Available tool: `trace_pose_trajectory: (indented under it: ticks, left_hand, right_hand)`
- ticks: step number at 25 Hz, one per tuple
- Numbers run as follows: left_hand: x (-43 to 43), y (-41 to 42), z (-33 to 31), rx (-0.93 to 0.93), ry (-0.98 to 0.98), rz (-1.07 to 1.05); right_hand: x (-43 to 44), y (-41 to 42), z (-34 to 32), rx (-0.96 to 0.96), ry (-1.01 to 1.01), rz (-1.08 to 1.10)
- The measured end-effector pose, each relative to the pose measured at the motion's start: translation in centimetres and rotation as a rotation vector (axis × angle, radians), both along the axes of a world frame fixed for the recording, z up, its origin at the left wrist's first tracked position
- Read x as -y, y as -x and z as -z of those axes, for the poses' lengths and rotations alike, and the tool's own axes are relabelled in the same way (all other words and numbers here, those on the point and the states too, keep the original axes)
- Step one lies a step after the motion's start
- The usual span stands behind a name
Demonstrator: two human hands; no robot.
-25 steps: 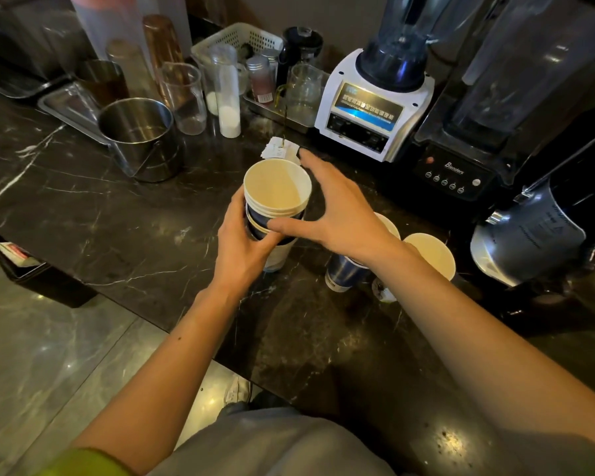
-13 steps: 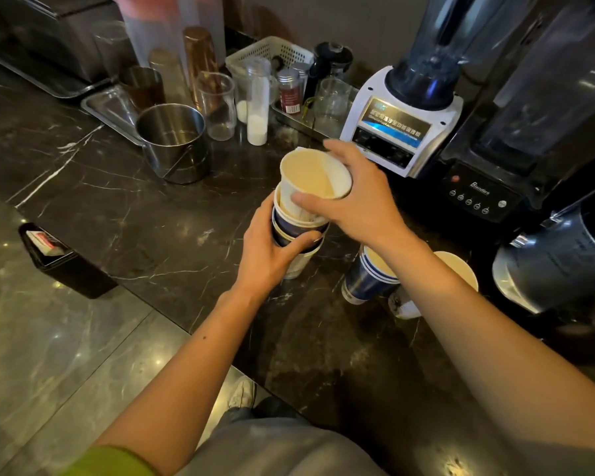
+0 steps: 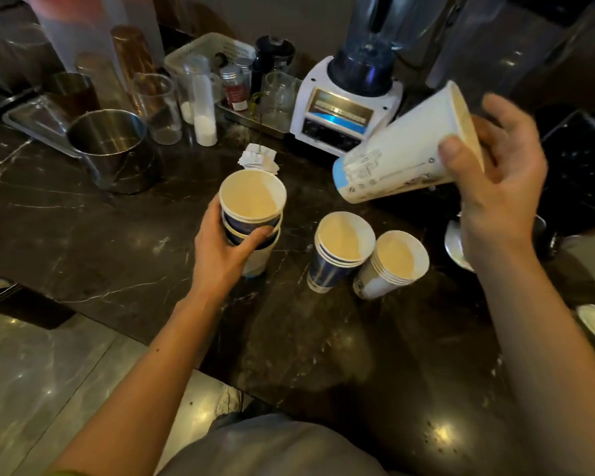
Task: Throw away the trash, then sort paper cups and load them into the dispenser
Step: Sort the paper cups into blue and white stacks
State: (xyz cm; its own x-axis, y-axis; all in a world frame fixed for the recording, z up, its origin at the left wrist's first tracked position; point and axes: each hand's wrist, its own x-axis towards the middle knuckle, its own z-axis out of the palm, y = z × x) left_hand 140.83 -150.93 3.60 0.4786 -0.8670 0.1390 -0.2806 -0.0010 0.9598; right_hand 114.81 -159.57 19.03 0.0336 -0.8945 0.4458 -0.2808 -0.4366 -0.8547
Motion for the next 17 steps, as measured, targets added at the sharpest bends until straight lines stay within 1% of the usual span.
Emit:
trace_pose_trajectory:
  ticks: [3, 5, 8, 11, 14, 17]
  left_hand:
    - [-0.2, -0.4, 0.0, 0.004, 0.015, -0.013]
    - [-0.1, -0.2, 0.0, 0.005, 0.013, -0.011]
    - [-0.1, -0.3, 0.0, -0.006, 0.009, -0.017]
    - [0.0, -0.2, 0.1, 0.004, -0.003, -0.023]
    - [-0.3, 0.0, -0.1, 0.008, -0.002, -0.022]
    - [-0.2, -0.2, -0.3, 0.012, -0.001, -0.023]
  right_hand:
    - [-0.8, 3.9, 0.8, -0.083, 0.002, 0.079]
    - [-1.4, 5.9, 1.8, -0.144, -0.022, 0.09]
    - [-1.7, 6.7, 4.8, -0.293, -0.099, 0.061]
    - [-1.9, 6.5, 7.8, -0.389, -0.199, 0.017]
    - [-1.8, 6.1, 8.4, -0.521, -0.227, -0.03]
    - [-1.0, 6.0, 9.6, -0.686, -0.35, -0.105]
